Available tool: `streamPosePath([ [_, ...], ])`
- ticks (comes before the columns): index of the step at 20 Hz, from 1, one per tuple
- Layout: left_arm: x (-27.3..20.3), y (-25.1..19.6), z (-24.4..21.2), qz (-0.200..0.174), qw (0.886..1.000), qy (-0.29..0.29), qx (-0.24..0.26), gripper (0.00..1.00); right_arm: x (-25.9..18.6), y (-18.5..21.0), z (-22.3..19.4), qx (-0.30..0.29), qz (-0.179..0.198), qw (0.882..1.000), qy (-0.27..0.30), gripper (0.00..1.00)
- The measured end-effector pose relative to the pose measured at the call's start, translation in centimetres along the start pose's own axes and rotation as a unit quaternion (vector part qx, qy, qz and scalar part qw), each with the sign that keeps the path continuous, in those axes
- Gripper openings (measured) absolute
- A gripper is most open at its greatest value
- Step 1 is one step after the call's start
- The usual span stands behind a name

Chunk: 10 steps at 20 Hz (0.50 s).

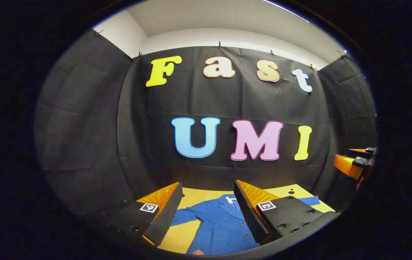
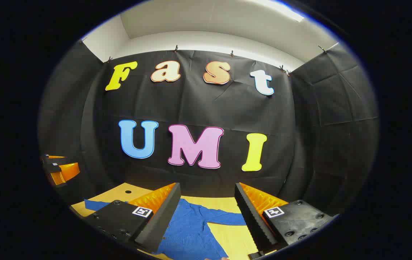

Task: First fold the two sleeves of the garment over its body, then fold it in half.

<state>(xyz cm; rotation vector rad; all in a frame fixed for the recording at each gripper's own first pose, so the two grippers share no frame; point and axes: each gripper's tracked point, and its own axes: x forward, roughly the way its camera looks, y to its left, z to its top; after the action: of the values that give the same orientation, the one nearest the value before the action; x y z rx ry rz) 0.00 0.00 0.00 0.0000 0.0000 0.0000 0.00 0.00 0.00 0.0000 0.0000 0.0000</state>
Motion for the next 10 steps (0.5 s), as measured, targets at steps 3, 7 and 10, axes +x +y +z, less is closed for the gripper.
streamPosePath([
  [3,0.06,-0.04,-0.1,-0.002,1.0,0.0,-0.001,0.79,0.29,0.1,-0.16,-0.001,0.002,1.0,0.002,0.96],
  [7,0.21,-0.06,-0.22,-0.001,1.0,0.001,-0.001,0.8,0.46,-0.01,-0.22,-0.001,0.002,1.0,0.003,0.96],
  [10,0.35,-0.11,-0.21,0.0,1.0,0.002,-0.002,0.82,0.76,-0.25,-0.3,-0.002,0.001,1.0,0.004,0.96],
])
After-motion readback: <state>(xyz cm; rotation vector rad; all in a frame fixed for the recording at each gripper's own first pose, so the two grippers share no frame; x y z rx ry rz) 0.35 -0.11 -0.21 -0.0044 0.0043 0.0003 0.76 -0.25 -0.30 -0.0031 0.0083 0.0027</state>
